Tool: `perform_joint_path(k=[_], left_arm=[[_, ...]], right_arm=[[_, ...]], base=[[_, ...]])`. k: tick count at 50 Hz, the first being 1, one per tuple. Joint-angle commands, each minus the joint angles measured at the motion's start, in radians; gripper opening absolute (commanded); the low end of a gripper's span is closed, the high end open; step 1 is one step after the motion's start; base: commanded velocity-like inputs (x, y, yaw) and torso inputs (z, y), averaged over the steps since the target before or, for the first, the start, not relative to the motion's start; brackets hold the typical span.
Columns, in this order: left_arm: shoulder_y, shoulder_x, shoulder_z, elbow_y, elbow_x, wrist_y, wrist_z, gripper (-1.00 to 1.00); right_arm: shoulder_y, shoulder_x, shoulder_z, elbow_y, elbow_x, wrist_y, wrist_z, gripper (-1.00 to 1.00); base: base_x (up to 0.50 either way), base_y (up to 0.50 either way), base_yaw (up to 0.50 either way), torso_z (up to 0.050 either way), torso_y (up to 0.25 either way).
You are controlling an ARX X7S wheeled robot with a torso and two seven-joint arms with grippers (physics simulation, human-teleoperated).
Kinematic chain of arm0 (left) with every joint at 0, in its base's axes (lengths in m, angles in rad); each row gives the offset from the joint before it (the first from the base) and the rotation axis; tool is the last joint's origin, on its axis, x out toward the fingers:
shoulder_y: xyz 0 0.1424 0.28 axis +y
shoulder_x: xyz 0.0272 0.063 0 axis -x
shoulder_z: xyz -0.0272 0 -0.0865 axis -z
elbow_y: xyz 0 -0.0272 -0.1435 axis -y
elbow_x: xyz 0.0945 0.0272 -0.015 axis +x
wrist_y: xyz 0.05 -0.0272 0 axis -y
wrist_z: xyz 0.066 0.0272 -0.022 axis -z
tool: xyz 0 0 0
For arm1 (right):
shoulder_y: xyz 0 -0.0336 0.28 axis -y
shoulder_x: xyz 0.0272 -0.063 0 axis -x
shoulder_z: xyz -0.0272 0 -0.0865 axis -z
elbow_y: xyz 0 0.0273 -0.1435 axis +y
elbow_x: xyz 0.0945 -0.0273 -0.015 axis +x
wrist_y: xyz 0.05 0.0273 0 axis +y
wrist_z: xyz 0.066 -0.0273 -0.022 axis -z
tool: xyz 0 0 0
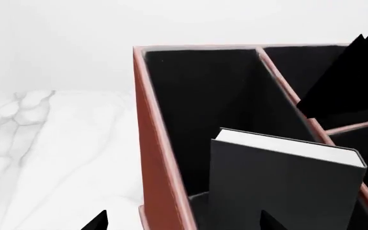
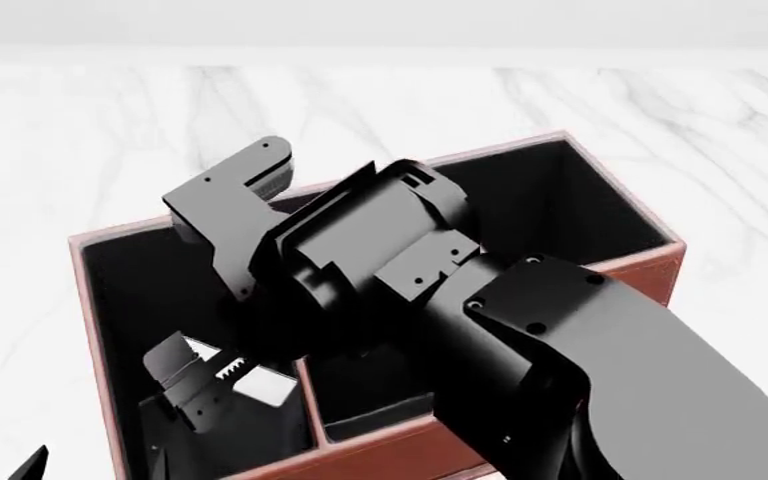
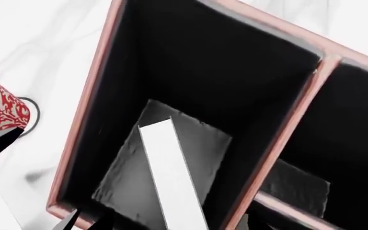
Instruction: Pick up the book and place it in the left compartment of the caddy.
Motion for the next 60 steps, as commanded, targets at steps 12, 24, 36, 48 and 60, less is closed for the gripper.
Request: perform_joint_path(k=[12,24,36,48,60], left_arm=[[-0.001,-0.004,0.001,0.002,-0.007,0.001,-0.005,1.00],[-0.003,-0.003,0.005,-0.007,-0.003,0.006,-0.009,1.00],[-0.003,-0.004,0.009,-0.010,0.002,0.010,-0.014,1.00],[-0.002,-0.002,0.016,-0.020,0.012,0.017,-0.019,1.00],[-0.005,-0.003,0.017,-0.025,0.013,0.019,-0.024,1.00]], right_arm=[[0.177,0.000,0.009,0.192,0.103,-0.043,-0.143,1.00],[0.024,0.527,0.251,-0.580,0.156,-0.443,0.472,1.00],[-0.373,0.801,0.270,-1.046,-0.227,-0.882,0.785,1.00],[-0.613,0.875,0.211,-1.134,-0.568,-1.054,1.009,1.00],[-0.658,0.883,0.200,-1.140,-0.682,-1.088,1.049,1.00]], base=[[0.00,0.00,0.00,0.000,0.000],[0.00,0.00,0.00,0.000,0.000],[0.00,0.00,0.00,0.000,0.000],[0.00,0.00,0.00,0.000,0.000],[0.00,0.00,0.00,0.000,0.000]])
